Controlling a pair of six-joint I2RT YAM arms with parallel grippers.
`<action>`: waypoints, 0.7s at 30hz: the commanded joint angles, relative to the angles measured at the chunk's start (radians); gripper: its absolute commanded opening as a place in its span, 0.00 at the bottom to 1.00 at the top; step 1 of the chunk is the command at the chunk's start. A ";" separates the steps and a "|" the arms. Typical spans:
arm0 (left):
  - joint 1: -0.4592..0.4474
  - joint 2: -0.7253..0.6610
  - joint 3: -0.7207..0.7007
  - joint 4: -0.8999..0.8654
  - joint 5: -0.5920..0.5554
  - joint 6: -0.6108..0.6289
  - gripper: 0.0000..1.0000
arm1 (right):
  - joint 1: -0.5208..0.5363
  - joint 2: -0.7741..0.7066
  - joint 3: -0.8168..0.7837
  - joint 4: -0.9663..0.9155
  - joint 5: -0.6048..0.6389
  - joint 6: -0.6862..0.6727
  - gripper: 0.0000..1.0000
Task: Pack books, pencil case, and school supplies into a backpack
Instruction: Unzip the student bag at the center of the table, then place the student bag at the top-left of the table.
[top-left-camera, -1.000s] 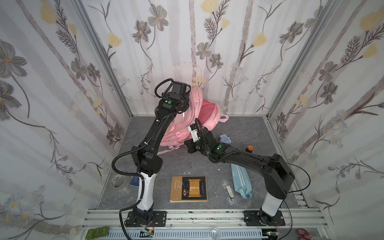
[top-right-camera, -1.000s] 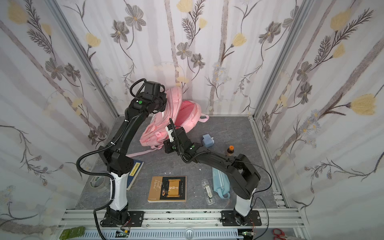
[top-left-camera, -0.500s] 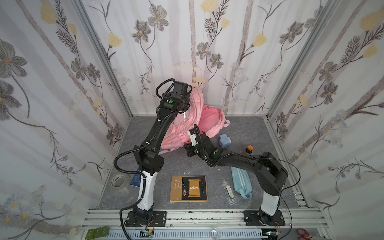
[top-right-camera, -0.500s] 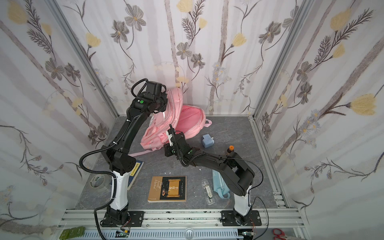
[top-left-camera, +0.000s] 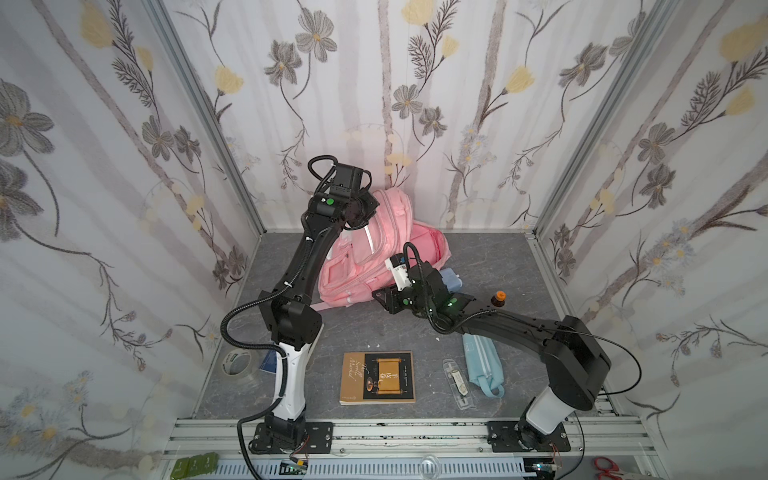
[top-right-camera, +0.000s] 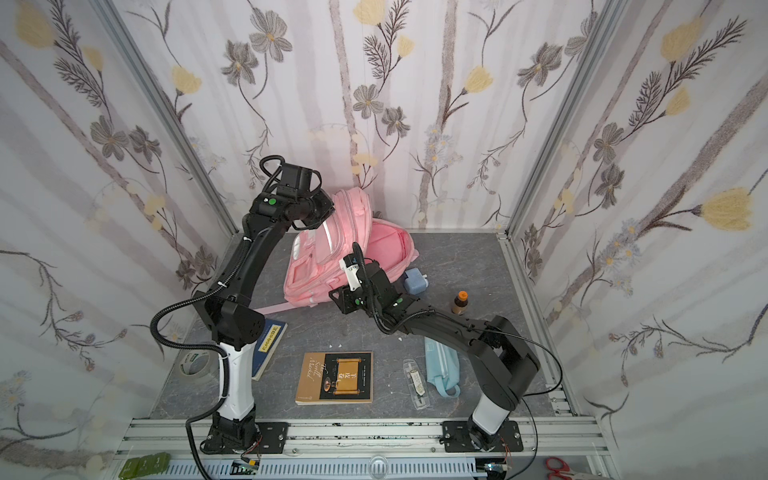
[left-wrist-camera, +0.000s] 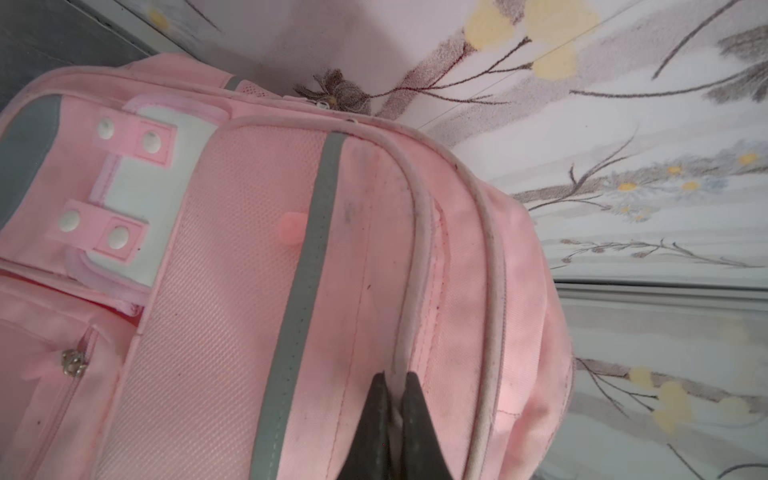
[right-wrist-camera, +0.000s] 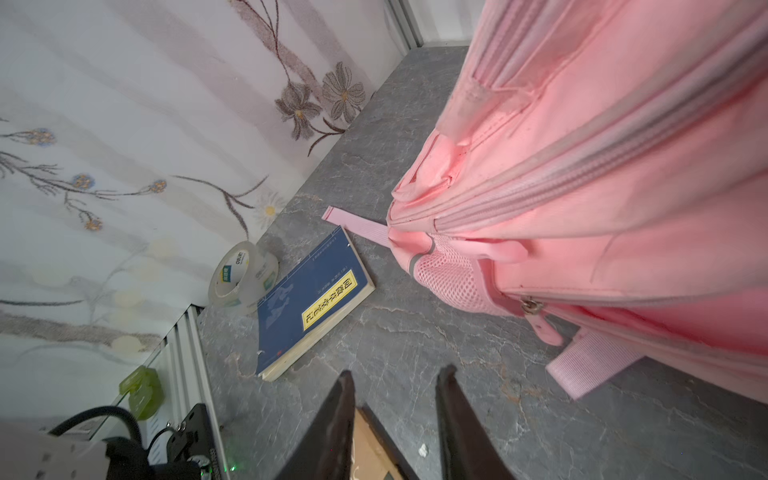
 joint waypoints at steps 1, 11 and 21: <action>0.013 0.036 0.101 -0.088 0.076 0.279 0.00 | 0.000 -0.078 -0.035 -0.101 -0.038 -0.021 0.35; 0.021 0.068 0.086 -0.137 -0.028 0.590 0.00 | -0.002 -0.299 -0.095 -0.261 0.059 0.017 0.36; 0.026 0.109 0.025 -0.141 -0.108 0.717 0.00 | -0.002 -0.347 -0.127 -0.346 0.069 0.071 0.38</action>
